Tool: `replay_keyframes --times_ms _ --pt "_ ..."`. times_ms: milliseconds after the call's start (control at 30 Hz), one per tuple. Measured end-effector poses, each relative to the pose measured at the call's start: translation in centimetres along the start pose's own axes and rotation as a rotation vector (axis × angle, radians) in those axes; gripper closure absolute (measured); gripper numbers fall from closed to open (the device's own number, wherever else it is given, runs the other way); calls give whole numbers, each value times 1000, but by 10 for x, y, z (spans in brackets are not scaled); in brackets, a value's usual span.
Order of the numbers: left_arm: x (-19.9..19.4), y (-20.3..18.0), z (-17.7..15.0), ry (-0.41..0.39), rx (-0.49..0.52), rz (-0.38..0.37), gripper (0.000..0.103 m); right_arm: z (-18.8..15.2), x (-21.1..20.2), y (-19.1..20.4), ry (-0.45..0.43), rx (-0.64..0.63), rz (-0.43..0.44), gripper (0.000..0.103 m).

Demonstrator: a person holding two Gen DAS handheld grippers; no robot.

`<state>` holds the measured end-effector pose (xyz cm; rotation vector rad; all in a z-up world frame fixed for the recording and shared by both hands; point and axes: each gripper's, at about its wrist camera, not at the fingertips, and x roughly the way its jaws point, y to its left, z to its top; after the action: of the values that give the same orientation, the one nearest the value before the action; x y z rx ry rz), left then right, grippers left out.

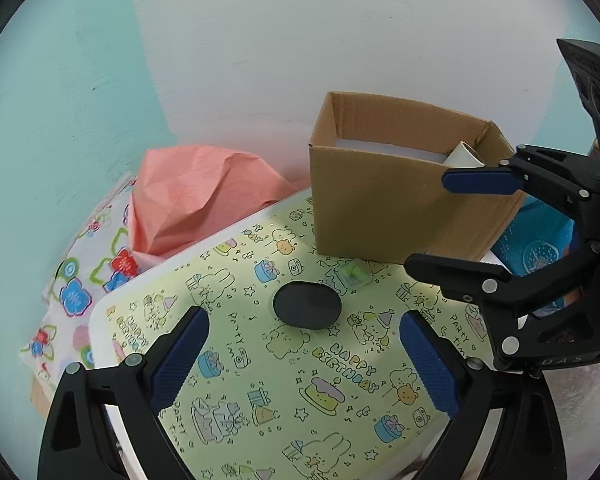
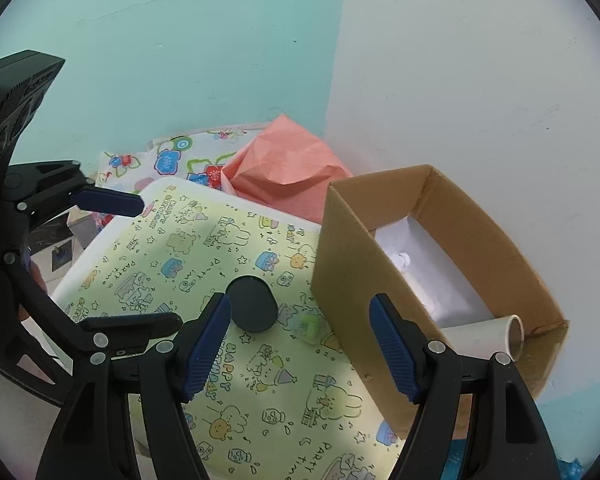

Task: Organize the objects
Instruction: 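Move both open tools back over the black oval case on the table, then close the left tool on the black oval case and lift it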

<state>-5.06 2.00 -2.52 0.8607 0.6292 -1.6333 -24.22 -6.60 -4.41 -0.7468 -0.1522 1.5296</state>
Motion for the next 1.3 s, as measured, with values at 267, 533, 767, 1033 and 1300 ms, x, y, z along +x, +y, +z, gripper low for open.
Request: replay_keyframes --times_ms 267,533,767,1033,1300 --pt "20 7 -6 13 16 -44 5 -8 19 2 -9 7 49 28" --pt "47 9 -14 62 31 -73 5 -21 41 1 35 4 68 28" --pt "65 10 -20 91 41 -91 5 -38 56 -3 67 37 91 28" --pt "89 9 -25 113 80 -99 5 -51 73 -7 99 101 80 31" --pt "113 15 -28 134 80 -112 5 -64 94 -9 138 145 48 37"
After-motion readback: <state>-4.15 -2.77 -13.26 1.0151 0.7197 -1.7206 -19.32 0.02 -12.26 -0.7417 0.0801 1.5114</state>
